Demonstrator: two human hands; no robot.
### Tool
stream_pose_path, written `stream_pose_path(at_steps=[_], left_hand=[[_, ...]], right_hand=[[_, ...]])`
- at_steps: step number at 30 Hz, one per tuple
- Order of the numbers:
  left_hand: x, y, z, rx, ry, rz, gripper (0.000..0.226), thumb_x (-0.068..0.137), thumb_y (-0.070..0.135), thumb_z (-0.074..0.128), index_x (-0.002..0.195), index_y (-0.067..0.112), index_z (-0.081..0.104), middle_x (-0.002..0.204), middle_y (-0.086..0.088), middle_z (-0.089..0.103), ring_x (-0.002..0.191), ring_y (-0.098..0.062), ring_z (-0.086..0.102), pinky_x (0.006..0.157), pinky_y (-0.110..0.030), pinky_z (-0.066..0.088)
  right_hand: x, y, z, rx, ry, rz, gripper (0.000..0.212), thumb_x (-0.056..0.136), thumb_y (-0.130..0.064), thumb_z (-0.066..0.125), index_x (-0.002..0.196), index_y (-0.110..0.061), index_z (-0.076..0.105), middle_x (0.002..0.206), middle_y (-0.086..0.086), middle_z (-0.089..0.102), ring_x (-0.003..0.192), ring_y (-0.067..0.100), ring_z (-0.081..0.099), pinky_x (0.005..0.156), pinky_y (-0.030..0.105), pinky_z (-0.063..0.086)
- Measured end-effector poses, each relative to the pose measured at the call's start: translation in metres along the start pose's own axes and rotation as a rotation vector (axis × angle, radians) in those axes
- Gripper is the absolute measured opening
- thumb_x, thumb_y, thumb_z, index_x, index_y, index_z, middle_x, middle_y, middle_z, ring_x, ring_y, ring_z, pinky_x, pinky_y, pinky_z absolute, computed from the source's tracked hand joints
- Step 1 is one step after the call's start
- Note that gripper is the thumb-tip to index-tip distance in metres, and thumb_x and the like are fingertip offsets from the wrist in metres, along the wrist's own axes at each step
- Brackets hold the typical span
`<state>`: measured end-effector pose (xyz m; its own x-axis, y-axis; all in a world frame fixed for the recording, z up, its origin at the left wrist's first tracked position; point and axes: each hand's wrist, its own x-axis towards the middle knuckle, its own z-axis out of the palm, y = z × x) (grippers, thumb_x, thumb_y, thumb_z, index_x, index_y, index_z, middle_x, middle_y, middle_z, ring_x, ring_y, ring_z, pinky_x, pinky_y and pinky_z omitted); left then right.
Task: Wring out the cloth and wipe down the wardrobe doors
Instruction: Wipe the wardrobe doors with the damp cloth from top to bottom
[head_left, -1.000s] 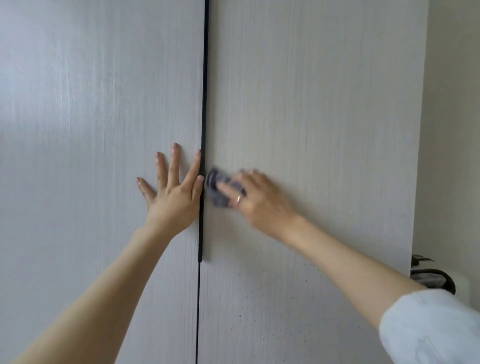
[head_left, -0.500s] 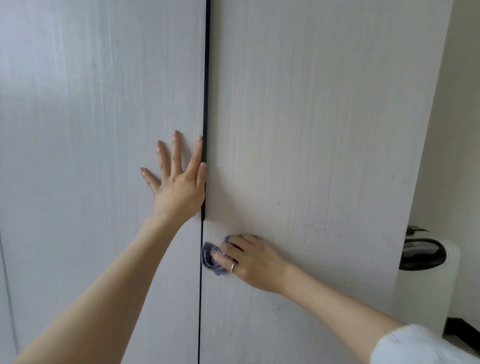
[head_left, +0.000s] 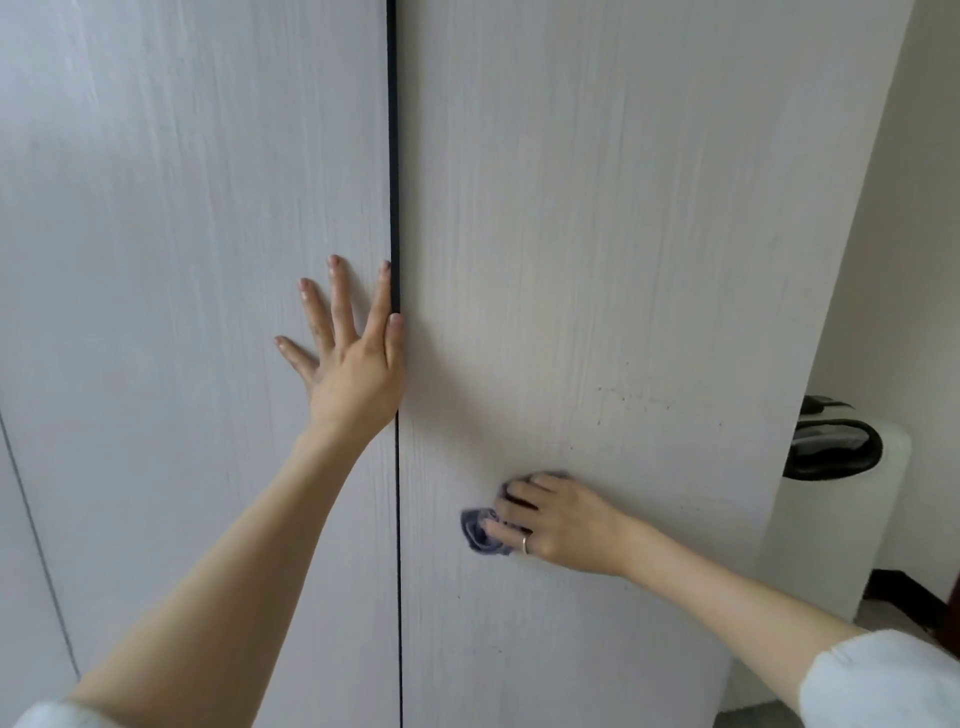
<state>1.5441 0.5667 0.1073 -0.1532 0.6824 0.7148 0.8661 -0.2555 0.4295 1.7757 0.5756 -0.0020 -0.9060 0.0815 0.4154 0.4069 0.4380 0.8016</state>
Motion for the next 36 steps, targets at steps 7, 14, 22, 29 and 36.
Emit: stream_pose_path(at_steps=[7, 14, 22, 29, 36], left_hand=[[-0.003, 0.001, 0.006, -0.051, 0.034, -0.022, 0.047, 0.101, 0.04, 0.01, 0.141, 0.052, -0.013, 0.154, 0.007, -0.027, 0.14, -0.022, -0.028, 0.107, -0.065, -0.011], [-0.005, 0.001, 0.006, -0.072, 0.019, -0.03, 0.048, 0.101, 0.04, 0.012, 0.143, 0.051, -0.006, 0.154, 0.008, -0.025, 0.141, -0.023, -0.026, 0.106, -0.067, -0.009], [-0.009, 0.005, 0.01, -0.113, 0.053, -0.068, 0.049, 0.102, 0.035, 0.015, 0.144, 0.051, -0.003, 0.155, 0.009, -0.022, 0.142, -0.022, -0.024, 0.106, -0.067, -0.008], [-0.013, 0.012, 0.019, -0.171, 0.094, -0.136, 0.049, 0.102, 0.034, 0.017, 0.145, 0.05, -0.001, 0.156, 0.009, -0.02, 0.142, -0.021, -0.023, 0.107, -0.066, -0.008], [-0.012, 0.012, 0.026, -0.177, 0.142, -0.163, 0.048, 0.102, 0.034, 0.016, 0.145, 0.05, 0.001, 0.156, 0.008, -0.018, 0.143, -0.022, -0.021, 0.106, -0.066, -0.009]], right_hand=[[0.039, 0.13, -0.072, -0.013, 0.299, 0.766, 0.032, 0.09, -0.022, 0.057, 0.119, -0.011, 0.062, 0.103, 0.016, 0.059, 0.095, 0.029, 0.045, 0.074, 0.04, 0.049], [-0.044, 0.043, -0.024, -0.048, 0.172, 0.336, 0.035, 0.089, -0.006, 0.051, 0.123, -0.014, 0.052, 0.11, 0.009, 0.048, 0.094, 0.03, 0.048, 0.075, 0.04, 0.044], [-0.02, 0.143, -0.087, -0.146, 0.208, 0.72, 0.036, 0.082, -0.005, 0.057, 0.118, -0.009, 0.058, 0.104, 0.019, 0.058, 0.092, 0.032, 0.045, 0.068, 0.042, 0.048], [-0.077, 0.062, -0.043, -0.085, 0.23, 0.747, 0.036, 0.094, -0.013, 0.042, 0.129, -0.02, 0.046, 0.113, 0.009, 0.042, 0.097, 0.031, 0.042, 0.077, 0.042, 0.037], [-0.116, 0.085, -0.06, -0.15, -0.061, 0.336, 0.049, 0.076, -0.001, 0.04, 0.121, -0.019, 0.047, 0.114, 0.011, 0.041, 0.102, 0.032, 0.043, 0.083, 0.042, 0.033]])
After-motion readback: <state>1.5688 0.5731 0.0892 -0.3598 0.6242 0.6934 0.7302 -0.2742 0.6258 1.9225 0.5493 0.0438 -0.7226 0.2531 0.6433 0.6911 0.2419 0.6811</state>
